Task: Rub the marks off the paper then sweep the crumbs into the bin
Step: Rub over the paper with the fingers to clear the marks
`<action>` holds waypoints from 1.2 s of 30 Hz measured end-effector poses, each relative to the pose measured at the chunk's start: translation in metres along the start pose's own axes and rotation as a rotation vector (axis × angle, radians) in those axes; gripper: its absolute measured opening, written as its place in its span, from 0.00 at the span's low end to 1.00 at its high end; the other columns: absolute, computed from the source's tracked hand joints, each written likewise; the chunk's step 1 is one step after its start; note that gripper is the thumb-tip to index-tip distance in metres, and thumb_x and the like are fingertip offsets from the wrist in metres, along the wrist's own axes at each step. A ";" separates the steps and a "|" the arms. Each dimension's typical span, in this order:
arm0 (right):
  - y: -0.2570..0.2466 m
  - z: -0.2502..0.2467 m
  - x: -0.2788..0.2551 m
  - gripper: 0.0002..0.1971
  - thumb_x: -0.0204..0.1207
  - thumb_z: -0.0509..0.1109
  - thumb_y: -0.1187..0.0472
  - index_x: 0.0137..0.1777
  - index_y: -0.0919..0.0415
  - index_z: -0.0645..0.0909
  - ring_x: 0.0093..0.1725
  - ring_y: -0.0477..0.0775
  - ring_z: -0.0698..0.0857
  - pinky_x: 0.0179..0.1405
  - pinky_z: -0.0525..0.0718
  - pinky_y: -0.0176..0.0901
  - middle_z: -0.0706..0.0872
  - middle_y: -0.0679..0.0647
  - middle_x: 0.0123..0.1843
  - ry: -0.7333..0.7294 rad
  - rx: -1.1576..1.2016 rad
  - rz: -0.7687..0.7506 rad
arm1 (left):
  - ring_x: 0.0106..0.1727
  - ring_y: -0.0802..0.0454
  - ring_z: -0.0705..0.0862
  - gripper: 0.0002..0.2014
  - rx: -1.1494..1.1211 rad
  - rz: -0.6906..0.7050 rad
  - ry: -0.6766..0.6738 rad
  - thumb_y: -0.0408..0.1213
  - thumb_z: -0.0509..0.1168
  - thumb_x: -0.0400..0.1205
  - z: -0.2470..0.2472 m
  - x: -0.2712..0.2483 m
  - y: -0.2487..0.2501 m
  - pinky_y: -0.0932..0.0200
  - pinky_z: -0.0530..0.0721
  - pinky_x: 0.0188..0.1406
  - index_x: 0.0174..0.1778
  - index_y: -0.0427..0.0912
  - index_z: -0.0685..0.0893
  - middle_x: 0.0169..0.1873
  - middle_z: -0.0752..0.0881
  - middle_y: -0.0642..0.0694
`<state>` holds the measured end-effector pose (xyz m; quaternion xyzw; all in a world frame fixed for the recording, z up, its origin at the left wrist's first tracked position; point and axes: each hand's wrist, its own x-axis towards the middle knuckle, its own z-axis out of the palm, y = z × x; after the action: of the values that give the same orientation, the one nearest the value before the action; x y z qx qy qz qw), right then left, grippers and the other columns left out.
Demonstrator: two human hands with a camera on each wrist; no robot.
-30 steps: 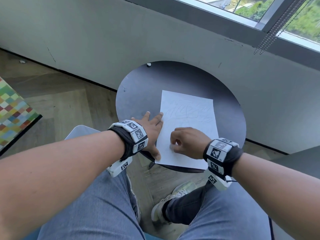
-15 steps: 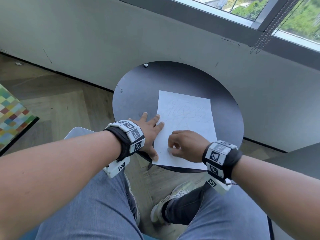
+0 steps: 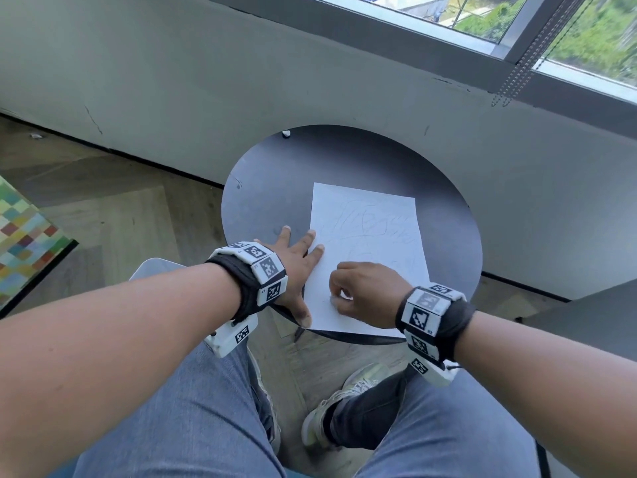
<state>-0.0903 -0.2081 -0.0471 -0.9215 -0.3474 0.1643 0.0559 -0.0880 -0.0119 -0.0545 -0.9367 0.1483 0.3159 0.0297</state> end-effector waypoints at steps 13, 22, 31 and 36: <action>-0.004 -0.003 0.013 0.07 0.82 0.64 0.51 0.45 0.51 0.77 0.48 0.53 0.80 0.48 0.83 0.51 0.81 0.46 0.48 0.086 0.041 0.173 | 0.88 0.33 0.34 0.73 0.002 -0.005 -0.004 0.76 0.76 0.60 0.001 0.000 0.000 0.14 0.59 0.75 0.88 0.56 0.33 0.88 0.29 0.54; -0.005 -0.001 0.006 0.07 0.79 0.68 0.49 0.42 0.48 0.77 0.49 0.52 0.81 0.50 0.84 0.51 0.83 0.46 0.46 0.005 0.161 0.224 | 0.88 0.31 0.33 0.72 0.014 -0.007 -0.015 0.76 0.75 0.62 0.000 -0.001 0.002 0.14 0.59 0.75 0.88 0.55 0.32 0.88 0.28 0.52; -0.030 0.007 -0.010 0.10 0.83 0.62 0.50 0.46 0.55 0.78 0.47 0.55 0.82 0.47 0.85 0.55 0.81 0.48 0.48 0.047 0.028 0.160 | 0.87 0.28 0.32 0.68 0.017 0.006 -0.022 0.74 0.75 0.64 -0.004 -0.006 0.004 0.16 0.59 0.75 0.87 0.64 0.32 0.88 0.28 0.49; -0.028 0.009 -0.017 0.08 0.80 0.65 0.48 0.43 0.48 0.77 0.47 0.52 0.80 0.48 0.84 0.52 0.80 0.44 0.44 -0.022 0.103 0.152 | 0.86 0.26 0.32 0.67 0.040 0.004 -0.023 0.73 0.76 0.66 -0.007 -0.010 0.007 0.19 0.59 0.77 0.87 0.64 0.32 0.88 0.29 0.47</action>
<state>-0.1224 -0.1983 -0.0456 -0.9393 -0.2683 0.1956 0.0867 -0.0931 -0.0175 -0.0426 -0.9319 0.1562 0.3237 0.0494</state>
